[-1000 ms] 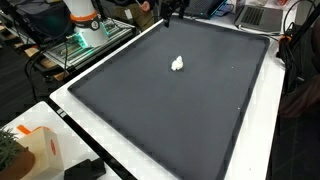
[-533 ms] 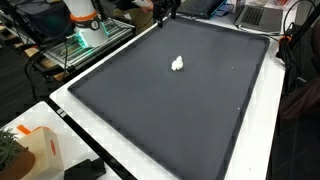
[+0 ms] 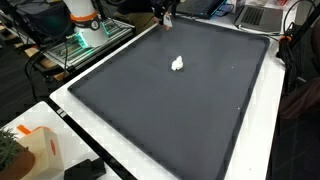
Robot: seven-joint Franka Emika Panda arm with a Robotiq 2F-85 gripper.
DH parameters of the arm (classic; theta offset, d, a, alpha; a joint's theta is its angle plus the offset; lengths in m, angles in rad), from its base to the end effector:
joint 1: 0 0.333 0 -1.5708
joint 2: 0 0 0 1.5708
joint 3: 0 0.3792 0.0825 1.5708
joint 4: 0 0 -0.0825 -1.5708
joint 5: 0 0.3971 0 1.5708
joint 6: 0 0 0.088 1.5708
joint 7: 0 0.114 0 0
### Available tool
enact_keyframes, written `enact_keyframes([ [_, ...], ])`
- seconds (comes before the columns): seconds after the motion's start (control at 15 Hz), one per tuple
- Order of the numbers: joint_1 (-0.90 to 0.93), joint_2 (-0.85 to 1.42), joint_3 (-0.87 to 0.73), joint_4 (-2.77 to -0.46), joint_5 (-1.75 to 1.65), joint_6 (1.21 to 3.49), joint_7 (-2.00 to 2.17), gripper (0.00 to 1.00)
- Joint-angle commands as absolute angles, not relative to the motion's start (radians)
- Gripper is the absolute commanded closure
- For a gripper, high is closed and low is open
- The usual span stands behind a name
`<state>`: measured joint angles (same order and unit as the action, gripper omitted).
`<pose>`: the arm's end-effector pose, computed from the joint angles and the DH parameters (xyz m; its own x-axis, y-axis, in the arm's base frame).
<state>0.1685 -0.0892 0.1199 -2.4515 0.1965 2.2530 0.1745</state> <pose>0.4407 0.1377 0.3707 0.9905 -0.0122 -0.1371 -0.0267 -0.9942 -0.1044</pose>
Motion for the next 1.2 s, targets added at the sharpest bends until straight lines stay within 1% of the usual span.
enact_keyframes([
  [0.0,0.163,-0.147,0.124,-2.500,0.278,2.251,0.126,0.00],
  [0.13,0.157,-0.164,0.118,-2.504,0.299,2.249,0.113,0.26],
  [0.27,0.150,-0.175,0.110,-2.504,0.304,2.242,0.103,0.42],
  [0.33,0.147,-0.179,0.107,-2.505,0.306,2.246,0.101,0.51],
  [0.47,0.142,-0.184,0.101,-2.506,0.310,2.246,0.092,0.65],
  [0.53,0.140,-0.186,0.097,-2.507,0.312,2.245,0.088,0.73],
  [0.73,0.132,-0.186,0.084,-2.508,0.329,2.245,0.063,0.95],
  [0.8,0.129,-0.185,0.081,-2.508,0.332,2.243,0.056,1.00],
  [1.13,0.121,-0.189,0.070,-2.517,0.342,2.262,0.038,0.99],
])
